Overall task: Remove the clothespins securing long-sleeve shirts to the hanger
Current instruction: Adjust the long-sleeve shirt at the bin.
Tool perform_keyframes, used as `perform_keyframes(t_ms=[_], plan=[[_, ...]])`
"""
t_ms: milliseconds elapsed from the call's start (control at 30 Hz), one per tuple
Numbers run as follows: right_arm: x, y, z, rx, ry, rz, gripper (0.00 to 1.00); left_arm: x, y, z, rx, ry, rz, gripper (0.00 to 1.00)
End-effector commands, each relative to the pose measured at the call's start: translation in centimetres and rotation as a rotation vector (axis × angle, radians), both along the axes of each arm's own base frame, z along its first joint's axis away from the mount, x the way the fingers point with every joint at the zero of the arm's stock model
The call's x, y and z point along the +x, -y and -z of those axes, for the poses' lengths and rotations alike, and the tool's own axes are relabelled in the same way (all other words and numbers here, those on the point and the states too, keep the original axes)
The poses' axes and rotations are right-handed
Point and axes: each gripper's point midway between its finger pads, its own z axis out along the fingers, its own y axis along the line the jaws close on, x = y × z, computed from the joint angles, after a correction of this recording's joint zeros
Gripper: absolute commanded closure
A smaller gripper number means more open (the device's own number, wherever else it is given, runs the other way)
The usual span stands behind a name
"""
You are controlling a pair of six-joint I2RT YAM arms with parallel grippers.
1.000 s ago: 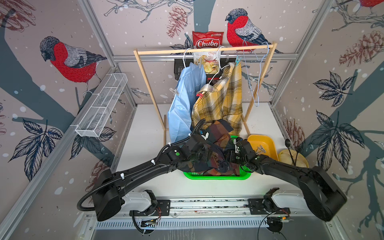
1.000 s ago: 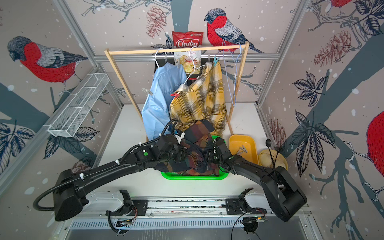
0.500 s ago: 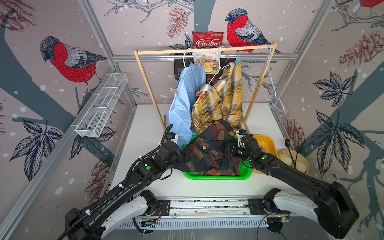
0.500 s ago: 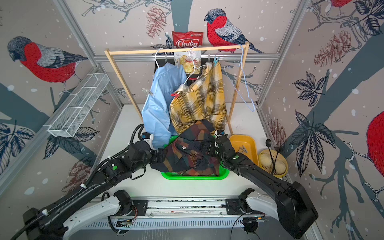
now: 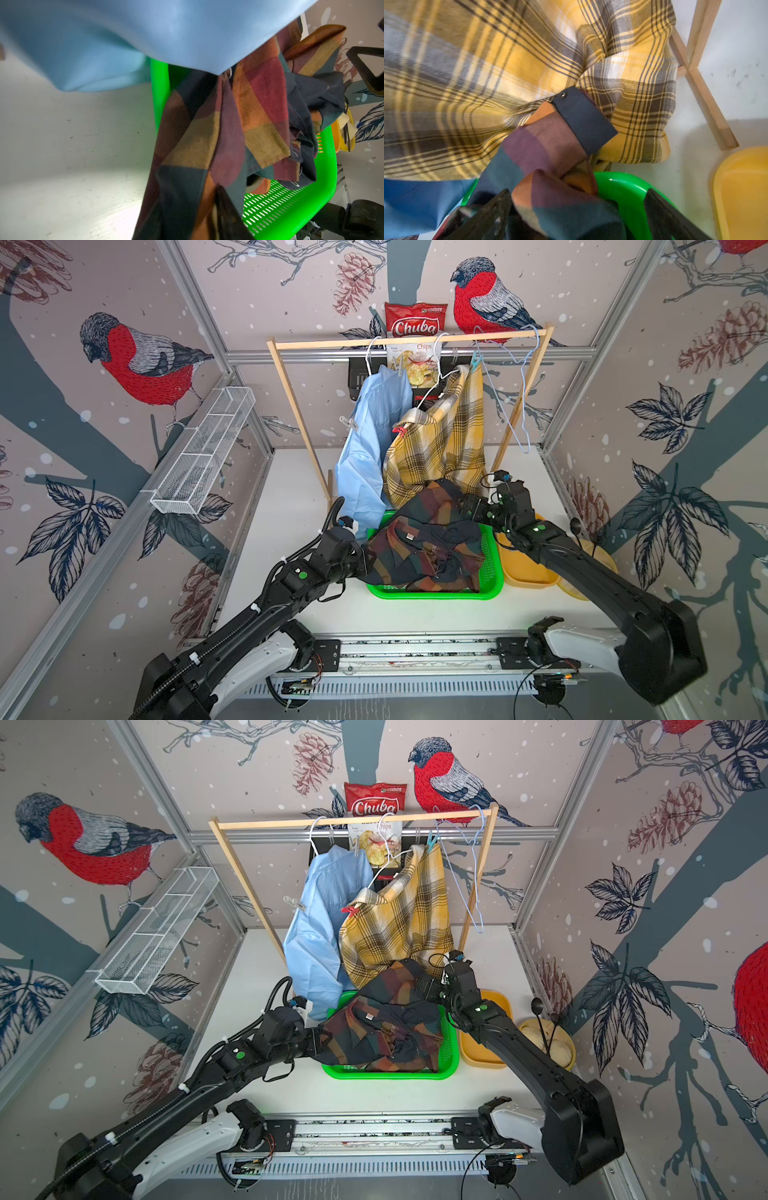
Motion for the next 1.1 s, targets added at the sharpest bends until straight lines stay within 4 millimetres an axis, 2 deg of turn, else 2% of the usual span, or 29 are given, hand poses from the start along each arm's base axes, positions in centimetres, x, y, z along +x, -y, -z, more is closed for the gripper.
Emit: perform_keyframes(t_ms=[0, 67, 233, 400, 467, 533, 667, 733, 767, 833, 900, 1000, 1067], plan=[[2.3, -1.2, 1.1, 0.019, -0.032, -0.072, 0.00, 0.4, 1.1, -1.7, -0.037, 0.044, 0.046, 0.92], [3.6, -1.9, 2.1, 0.019, -0.044, -0.087, 0.00, 0.4, 1.2, -2.1, -0.040, 0.053, 0.052, 1.00], [6.5, -3.0, 3.9, 0.015, -0.070, -0.104, 0.00, 0.4, 2.5, -3.4, -0.067, 0.083, 0.110, 1.00], [8.2, -3.5, 5.6, 0.072, -0.119, -0.128, 0.00, 0.0, 6.1, -4.5, -0.050, 0.122, 0.225, 1.00], [8.5, -4.2, 5.9, 0.095, -0.131, -0.149, 0.00, 0.0, 7.8, -4.2, -0.060, 0.114, 0.263, 1.00], [8.6, -4.9, 6.4, 0.128, -0.145, -0.173, 0.04, 0.1, 9.2, -3.6, -0.070, 0.104, 0.292, 1.00], [8.5, -6.3, 6.5, 0.204, -0.149, -0.222, 0.24, 0.1, 12.1, -1.5, -0.059, 0.069, 0.355, 1.00], [8.4, -6.7, 6.0, 0.232, -0.139, -0.242, 0.40, 0.1, 13.2, 0.0, -0.056, 0.043, 0.374, 1.00], [8.2, -6.8, 5.9, 0.242, -0.141, -0.246, 0.52, 0.1, 13.5, 0.8, -0.050, 0.028, 0.375, 1.00], [7.8, -6.9, 5.2, 0.260, -0.127, -0.259, 0.70, 0.3, 13.6, 2.8, -0.025, -0.004, 0.354, 1.00], [7.0, -6.9, 4.2, 0.279, -0.108, -0.273, 0.84, 0.5, 13.0, 4.9, 0.003, -0.036, 0.314, 1.00], [5.4, -6.8, 2.6, 0.301, -0.086, -0.301, 1.00, 0.3, 12.4, 6.8, 0.007, -0.074, 0.269, 1.00], [4.1, -6.7, 1.3, 0.314, -0.066, -0.323, 1.00, 0.3, 12.0, 7.4, 0.007, -0.083, 0.239, 1.00]])
